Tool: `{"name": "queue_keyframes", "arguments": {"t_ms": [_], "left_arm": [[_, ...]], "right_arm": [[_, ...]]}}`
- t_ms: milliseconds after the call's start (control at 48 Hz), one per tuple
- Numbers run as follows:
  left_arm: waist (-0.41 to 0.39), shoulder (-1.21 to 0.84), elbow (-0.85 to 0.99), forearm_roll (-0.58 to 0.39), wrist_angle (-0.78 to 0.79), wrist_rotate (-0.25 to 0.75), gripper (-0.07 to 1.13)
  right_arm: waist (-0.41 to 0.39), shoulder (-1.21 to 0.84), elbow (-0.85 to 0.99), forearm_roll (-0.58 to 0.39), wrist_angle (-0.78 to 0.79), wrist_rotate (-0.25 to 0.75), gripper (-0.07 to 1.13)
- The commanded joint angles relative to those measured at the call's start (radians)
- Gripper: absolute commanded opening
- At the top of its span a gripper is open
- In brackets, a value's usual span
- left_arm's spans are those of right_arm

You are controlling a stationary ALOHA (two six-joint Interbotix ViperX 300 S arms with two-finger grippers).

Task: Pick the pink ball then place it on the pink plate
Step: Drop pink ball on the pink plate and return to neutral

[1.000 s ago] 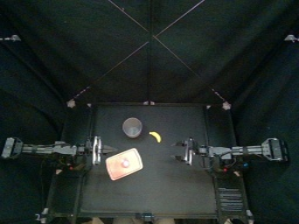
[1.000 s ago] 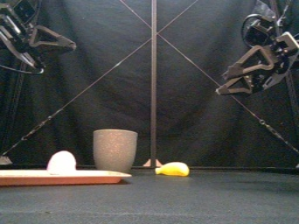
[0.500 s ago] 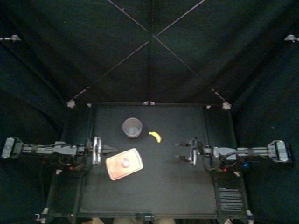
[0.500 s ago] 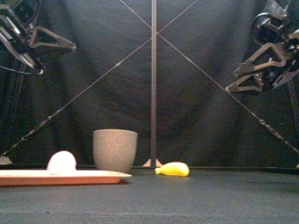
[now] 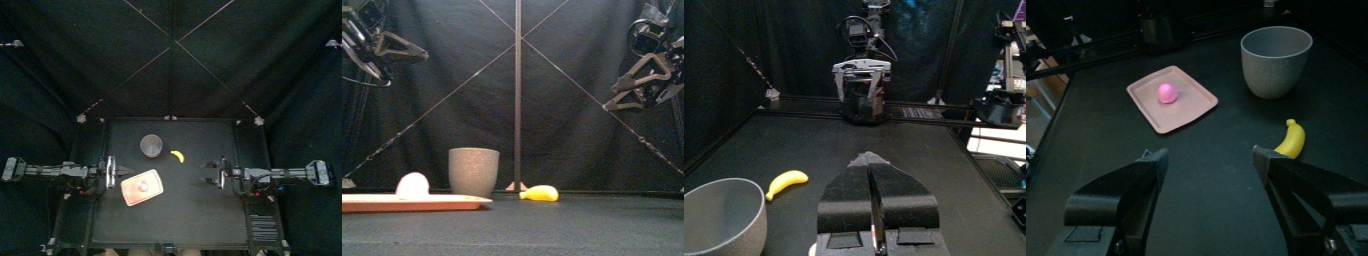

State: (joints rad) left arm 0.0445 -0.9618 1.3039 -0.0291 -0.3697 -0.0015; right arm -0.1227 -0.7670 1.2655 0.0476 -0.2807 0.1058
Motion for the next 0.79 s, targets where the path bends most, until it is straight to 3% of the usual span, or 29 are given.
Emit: {"name": "queue_keyframes", "arguments": {"t_ms": [21,792], "left_arm": [[0.003,0.005,-0.015,-0.002,-0.009,0.002,0.01],[0.006,0.005,-0.018,-0.002,-0.009,0.005,0.01]], "right_arm": [[-0.005,0.003,-0.012,0.003,-0.003,0.002,0.99],[-0.003,0.002,-0.048,-0.003,-0.008,0.000,0.99]]}}
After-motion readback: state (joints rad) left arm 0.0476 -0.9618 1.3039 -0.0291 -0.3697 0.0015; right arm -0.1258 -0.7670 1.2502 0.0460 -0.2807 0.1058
